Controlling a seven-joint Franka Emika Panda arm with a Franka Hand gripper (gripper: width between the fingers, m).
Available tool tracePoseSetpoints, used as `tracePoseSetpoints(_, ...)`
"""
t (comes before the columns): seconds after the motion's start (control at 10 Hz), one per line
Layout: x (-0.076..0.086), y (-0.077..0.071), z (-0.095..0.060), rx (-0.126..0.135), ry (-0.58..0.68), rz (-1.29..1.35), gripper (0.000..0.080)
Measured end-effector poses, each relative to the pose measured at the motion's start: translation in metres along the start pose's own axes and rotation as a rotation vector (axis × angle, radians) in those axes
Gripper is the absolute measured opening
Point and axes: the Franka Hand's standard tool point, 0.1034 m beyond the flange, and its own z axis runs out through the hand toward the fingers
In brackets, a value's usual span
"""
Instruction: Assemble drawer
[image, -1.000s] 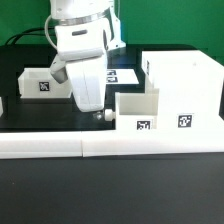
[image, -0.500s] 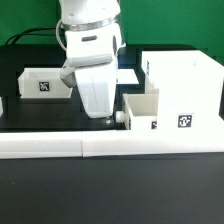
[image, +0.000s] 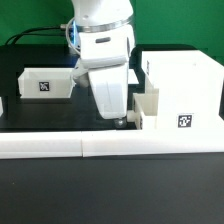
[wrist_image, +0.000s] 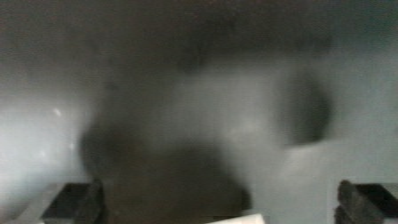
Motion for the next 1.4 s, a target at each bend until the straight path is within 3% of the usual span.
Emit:
tracePoseSetpoints(0.4, 0.005, 0.000, 0.000, -0.002, -0.002, 0.046, 0.0649)
tracePoseSetpoints(0.6, -0.019, -0.001, -0.008, -0.018, -0.014, 0.023, 0.0649)
tracePoseSetpoints(0.8, -0.041, -0.017, -0.015, -0.047, -0.024, 0.023, 0.0649)
tracePoseSetpoints(1.0, -0.049, -0.040, -0.019, -0.049, -0.036, 0.030, 0.0649)
tracePoseSetpoints(1.4, -0.053, -0.044, -0.019, -0.047, -0.037, 0.036, 0.0649)
